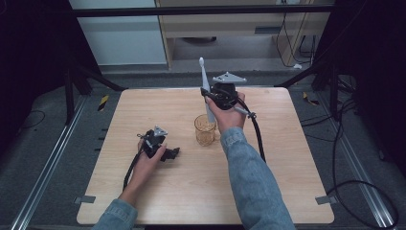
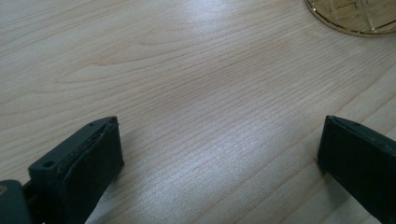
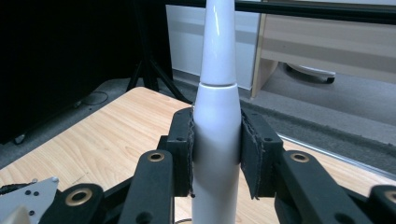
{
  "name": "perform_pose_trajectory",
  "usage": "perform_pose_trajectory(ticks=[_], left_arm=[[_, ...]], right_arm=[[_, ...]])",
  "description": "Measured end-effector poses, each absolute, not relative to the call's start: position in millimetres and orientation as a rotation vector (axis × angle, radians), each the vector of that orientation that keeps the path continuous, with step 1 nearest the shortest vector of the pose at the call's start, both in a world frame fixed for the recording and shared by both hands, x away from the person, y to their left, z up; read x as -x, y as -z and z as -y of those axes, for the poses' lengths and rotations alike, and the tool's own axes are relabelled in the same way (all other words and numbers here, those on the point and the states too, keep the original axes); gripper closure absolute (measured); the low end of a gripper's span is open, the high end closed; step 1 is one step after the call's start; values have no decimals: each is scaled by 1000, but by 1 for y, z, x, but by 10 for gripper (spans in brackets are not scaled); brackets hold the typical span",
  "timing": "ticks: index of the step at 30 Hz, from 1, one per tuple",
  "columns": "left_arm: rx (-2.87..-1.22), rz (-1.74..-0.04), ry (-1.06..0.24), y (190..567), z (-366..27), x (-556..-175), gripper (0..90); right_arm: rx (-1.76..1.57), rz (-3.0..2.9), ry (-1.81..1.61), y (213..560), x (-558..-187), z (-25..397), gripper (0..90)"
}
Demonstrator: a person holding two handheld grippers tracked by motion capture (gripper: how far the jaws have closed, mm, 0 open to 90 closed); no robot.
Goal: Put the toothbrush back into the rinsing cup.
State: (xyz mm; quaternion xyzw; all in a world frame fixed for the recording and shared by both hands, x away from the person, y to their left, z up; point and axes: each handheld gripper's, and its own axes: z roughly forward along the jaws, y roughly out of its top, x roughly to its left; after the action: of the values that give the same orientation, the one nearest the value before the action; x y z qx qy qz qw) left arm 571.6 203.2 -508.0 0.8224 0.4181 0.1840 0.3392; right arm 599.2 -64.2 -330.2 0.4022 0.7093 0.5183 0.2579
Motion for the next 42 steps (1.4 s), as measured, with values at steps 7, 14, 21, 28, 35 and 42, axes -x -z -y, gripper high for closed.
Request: perform_pose_trajectory(ticks=[7,14,21,28,35,42], left_arm=[[-2142,-1088,-479,508,-203,-572,0],[-2143,-1087,-480,508,-203,-572,0],[-2142,-1087,-479,508,-203,-572,0],[-2143,-1086,-480,508,-203,-572,0],[-2141,-1086,-478,508,-203,-572,0],[-2144,-1084,-477,508,-203,-572,0]], right_arm=[[-1108,-1925,-1426,340,-601,63,672],[-1110,-1950,-1425,351,-599,59,672],[-1121,-1951,-1419,356,-604,59,671],[-1124,-1957,-1414,364,-610,58,671],[-1132,-1979,-1377,376,-609,56,671],[-1145,-1988,-1356,389,-608,57,671]])
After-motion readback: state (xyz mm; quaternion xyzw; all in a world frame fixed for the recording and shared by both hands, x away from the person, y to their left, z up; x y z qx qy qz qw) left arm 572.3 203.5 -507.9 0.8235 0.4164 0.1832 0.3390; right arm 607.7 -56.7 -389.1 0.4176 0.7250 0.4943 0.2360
